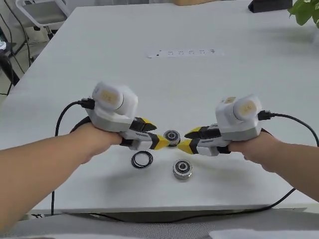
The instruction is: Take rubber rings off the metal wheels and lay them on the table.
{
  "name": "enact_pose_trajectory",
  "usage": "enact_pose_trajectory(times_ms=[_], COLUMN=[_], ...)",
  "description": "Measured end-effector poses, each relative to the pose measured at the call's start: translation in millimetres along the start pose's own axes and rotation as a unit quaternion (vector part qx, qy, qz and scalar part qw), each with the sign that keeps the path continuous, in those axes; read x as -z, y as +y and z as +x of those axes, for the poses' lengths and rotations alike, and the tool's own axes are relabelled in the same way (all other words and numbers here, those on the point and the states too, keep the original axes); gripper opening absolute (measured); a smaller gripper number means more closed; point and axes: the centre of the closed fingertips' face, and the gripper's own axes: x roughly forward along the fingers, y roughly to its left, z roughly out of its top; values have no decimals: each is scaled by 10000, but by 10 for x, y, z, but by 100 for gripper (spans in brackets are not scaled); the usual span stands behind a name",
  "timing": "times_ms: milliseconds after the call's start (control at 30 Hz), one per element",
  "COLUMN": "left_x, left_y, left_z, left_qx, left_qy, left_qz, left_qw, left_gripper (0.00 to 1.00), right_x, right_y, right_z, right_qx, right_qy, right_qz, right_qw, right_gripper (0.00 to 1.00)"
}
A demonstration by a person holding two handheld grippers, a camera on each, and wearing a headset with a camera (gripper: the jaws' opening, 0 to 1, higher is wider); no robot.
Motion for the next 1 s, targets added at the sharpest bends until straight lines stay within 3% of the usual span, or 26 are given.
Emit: enact_pose_trajectory(times_ms=[600,867,1000], left_x=[-35,-14,-24], left_y=[-3,-8,0], left_z=[224,280,268], left_qx=[122,168,9], left_qy=[54,107,19], left_qz=[47,242,519], left_qw=[9999,9995,9986], left_gripper=[18,12,9], right_x=[-12,0,-2], right_y=[10,1,-2], right_z=[73,98,103], right_qx=[-42,-83,-93], right_qy=[-75,-114,-133], right_qz=[-3,-57,-78], right_qw=[10000,9999,9998], right_gripper=[18,15,15])
